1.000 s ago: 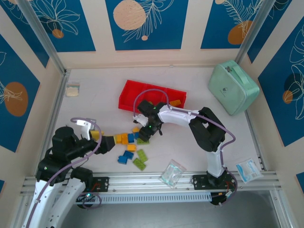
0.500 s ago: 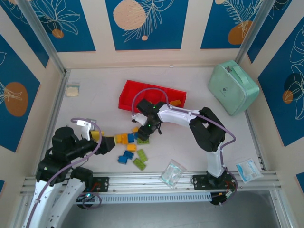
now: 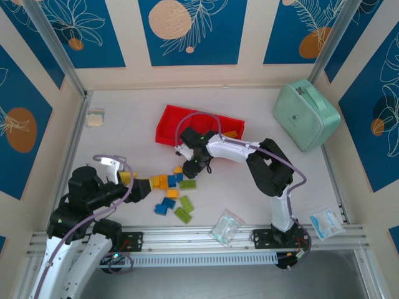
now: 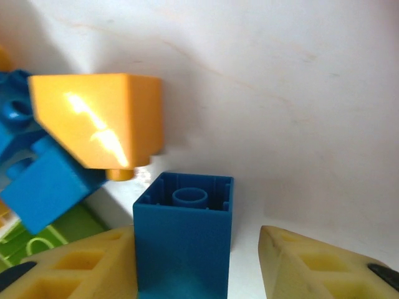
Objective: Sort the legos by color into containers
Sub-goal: Pick up the lego from the center of the table.
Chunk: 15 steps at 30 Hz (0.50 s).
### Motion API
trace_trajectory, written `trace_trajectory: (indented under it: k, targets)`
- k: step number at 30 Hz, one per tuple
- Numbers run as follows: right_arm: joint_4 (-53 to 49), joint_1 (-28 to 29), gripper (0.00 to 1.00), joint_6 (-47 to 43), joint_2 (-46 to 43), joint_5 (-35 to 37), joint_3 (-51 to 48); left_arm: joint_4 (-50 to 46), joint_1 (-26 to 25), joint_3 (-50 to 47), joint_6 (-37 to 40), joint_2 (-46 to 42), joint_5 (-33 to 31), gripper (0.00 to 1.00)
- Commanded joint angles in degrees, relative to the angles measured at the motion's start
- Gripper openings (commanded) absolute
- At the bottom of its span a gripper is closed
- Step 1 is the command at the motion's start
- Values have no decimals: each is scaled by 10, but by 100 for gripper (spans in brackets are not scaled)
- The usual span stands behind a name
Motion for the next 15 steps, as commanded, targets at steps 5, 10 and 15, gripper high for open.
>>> trace_trajectory:
  k: [5, 10, 15]
  targets:
    - [-12, -8, 54, 21, -3, 17, 6, 12, -4, -4, 4, -5, 6, 99]
    - [-5, 1, 60, 31, 8, 39, 2, 11, -5, -4, 3, -3, 6, 99]
    - [-1, 10, 52, 44, 7, 52, 4, 6, -4, -2, 3, -1, -4, 99]
